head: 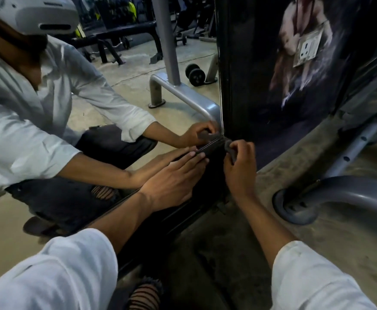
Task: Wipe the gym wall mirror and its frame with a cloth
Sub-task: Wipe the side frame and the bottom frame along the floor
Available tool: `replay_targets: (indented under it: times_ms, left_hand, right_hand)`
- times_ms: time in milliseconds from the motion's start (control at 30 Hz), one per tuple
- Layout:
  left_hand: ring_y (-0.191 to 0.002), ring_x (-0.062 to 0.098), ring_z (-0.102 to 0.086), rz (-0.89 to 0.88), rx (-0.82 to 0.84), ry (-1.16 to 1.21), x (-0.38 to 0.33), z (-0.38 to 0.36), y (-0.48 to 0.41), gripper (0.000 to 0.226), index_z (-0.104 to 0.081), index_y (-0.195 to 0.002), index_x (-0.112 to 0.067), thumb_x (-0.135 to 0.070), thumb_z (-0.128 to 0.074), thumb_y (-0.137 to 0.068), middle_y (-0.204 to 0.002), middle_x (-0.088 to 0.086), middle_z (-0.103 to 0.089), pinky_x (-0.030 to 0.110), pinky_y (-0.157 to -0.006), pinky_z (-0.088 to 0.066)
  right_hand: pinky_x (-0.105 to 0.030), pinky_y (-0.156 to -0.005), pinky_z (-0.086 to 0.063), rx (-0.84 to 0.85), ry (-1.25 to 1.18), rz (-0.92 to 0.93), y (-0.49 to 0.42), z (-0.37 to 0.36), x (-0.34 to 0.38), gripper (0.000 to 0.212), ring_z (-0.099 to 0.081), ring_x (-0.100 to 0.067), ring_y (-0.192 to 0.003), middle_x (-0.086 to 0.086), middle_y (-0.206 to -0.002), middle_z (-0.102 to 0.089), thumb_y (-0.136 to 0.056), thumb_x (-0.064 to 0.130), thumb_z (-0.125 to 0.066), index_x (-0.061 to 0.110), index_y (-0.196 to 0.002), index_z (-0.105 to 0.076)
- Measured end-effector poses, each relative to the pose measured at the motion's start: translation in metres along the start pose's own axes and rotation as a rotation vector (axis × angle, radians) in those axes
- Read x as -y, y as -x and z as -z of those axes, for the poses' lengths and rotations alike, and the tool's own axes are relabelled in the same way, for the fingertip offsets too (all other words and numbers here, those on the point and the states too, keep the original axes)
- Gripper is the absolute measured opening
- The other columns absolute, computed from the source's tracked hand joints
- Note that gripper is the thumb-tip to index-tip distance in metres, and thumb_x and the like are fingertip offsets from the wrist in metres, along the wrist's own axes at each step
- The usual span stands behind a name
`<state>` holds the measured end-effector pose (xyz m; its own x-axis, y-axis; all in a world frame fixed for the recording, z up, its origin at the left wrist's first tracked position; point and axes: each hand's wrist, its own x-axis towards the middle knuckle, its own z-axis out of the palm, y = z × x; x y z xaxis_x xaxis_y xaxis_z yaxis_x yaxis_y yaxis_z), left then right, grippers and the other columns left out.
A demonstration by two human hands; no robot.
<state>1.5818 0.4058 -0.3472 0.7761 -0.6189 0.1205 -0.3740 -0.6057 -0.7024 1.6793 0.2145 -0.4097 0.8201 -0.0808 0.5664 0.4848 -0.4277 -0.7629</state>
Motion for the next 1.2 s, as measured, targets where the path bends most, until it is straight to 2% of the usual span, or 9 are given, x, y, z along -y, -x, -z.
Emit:
replay_targets:
  times_ms: [67, 200, 300, 400, 633, 800, 900, 1033, 1200]
  left_hand:
    - [-0.162, 0.034, -0.023, 0.06, 0.008, 0.044, 0.0, 0.003, 0.001, 0.074, -0.037, -0.161, 0.002, -0.035, -0.053, -0.099, -0.171, 0.019, -0.032, 0.046, -0.134, -0.001]
    - [-0.161, 0.035, -0.024, 0.057, 0.043, 0.098, 0.001, 0.002, 0.002, 0.071, -0.042, -0.159, 0.0, -0.034, -0.057, -0.099, -0.171, 0.021, -0.029, 0.048, -0.133, -0.008]
    - [-0.163, 0.036, -0.018, 0.031, 0.059, 0.089, 0.001, -0.002, 0.001, 0.072, -0.036, -0.163, -0.002, -0.036, -0.052, -0.102, -0.174, 0.021, -0.021, 0.049, -0.133, -0.005]
    - [-0.165, 0.036, -0.008, 0.011, 0.052, 0.043, -0.003, -0.008, 0.002, 0.074, -0.029, -0.166, -0.003, -0.037, -0.048, -0.103, -0.176, 0.021, -0.011, 0.049, -0.133, 0.0]
    - [-0.163, 0.036, -0.014, -0.017, 0.081, 0.056, -0.001, -0.001, -0.015, 0.071, -0.047, -0.158, -0.004, -0.035, -0.059, -0.095, -0.173, 0.02, -0.026, 0.044, -0.133, 0.005]
    - [-0.163, 0.04, 0.014, -0.049, 0.122, 0.019, -0.006, -0.017, -0.037, 0.083, -0.011, -0.168, 0.001, -0.042, -0.038, -0.103, -0.176, 0.024, 0.008, 0.05, -0.132, 0.01]
    - [-0.163, 0.04, 0.012, -0.056, 0.143, 0.066, -0.005, -0.016, -0.037, 0.083, -0.012, -0.167, 0.003, -0.043, -0.036, -0.102, -0.175, 0.025, 0.006, 0.05, -0.133, 0.009]
    - [-0.164, 0.04, 0.001, -0.057, 0.138, 0.079, -0.005, -0.011, -0.038, 0.08, -0.022, -0.166, 0.003, -0.04, -0.036, -0.1, -0.175, 0.025, -0.004, 0.05, -0.133, 0.006]
    - [-0.164, 0.039, -0.002, -0.05, 0.144, 0.09, -0.005, -0.008, -0.037, 0.08, -0.019, -0.166, 0.003, -0.04, -0.035, -0.1, -0.176, 0.025, -0.006, 0.049, -0.133, 0.008]
  right_hand:
    - [-0.042, -0.085, -0.05, 0.067, -0.015, 0.039, 0.028, -0.013, 0.014, 0.031, -0.057, -0.028, -0.102, -0.007, -0.117, -0.051, -0.085, 0.003, -0.068, 0.011, -0.113, -0.056]
    - [-0.027, -0.087, -0.046, 0.214, -0.037, 0.095, 0.068, -0.023, 0.021, 0.044, -0.054, -0.02, -0.107, -0.007, -0.126, -0.05, -0.084, 0.001, -0.069, 0.009, -0.124, -0.053]
    - [-0.025, -0.085, -0.041, 0.023, -0.07, -0.07, 0.039, -0.017, 0.003, 0.038, -0.045, -0.007, -0.099, -0.006, -0.115, -0.053, -0.08, -0.007, -0.068, 0.01, -0.112, -0.057]
    - [-0.016, -0.082, -0.03, -0.136, -0.111, -0.244, 0.01, -0.011, -0.006, 0.03, -0.046, -0.008, -0.093, -0.013, -0.11, -0.055, -0.081, -0.01, -0.065, 0.002, -0.107, -0.058]
    - [-0.003, -0.083, -0.032, -0.075, -0.12, -0.001, 0.005, -0.012, 0.015, 0.021, -0.045, -0.005, -0.093, -0.01, -0.105, -0.056, -0.082, -0.003, -0.068, 0.004, -0.1, -0.061]
    - [-0.009, -0.081, -0.034, -0.292, -0.06, -0.257, -0.032, 0.008, -0.024, 0.018, -0.055, -0.015, -0.095, -0.012, -0.112, -0.059, -0.093, 0.005, -0.066, 0.005, -0.111, -0.064]
    - [-0.003, -0.076, -0.033, -0.299, -0.062, -0.358, -0.042, 0.006, -0.034, 0.014, -0.053, -0.008, -0.089, -0.012, -0.113, -0.062, -0.097, 0.01, -0.068, 0.005, -0.111, -0.066]
    - [-0.019, -0.083, -0.036, -0.272, -0.124, -0.4, -0.044, -0.011, -0.023, 0.018, -0.063, -0.03, -0.1, -0.014, -0.113, -0.062, -0.095, 0.013, -0.067, 0.003, -0.11, -0.064]
    - [-0.025, -0.085, -0.035, -0.244, -0.1, -0.319, -0.013, -0.018, 0.007, 0.03, -0.054, -0.025, -0.1, -0.011, -0.11, -0.055, -0.08, -0.002, -0.062, 0.002, -0.11, -0.059]
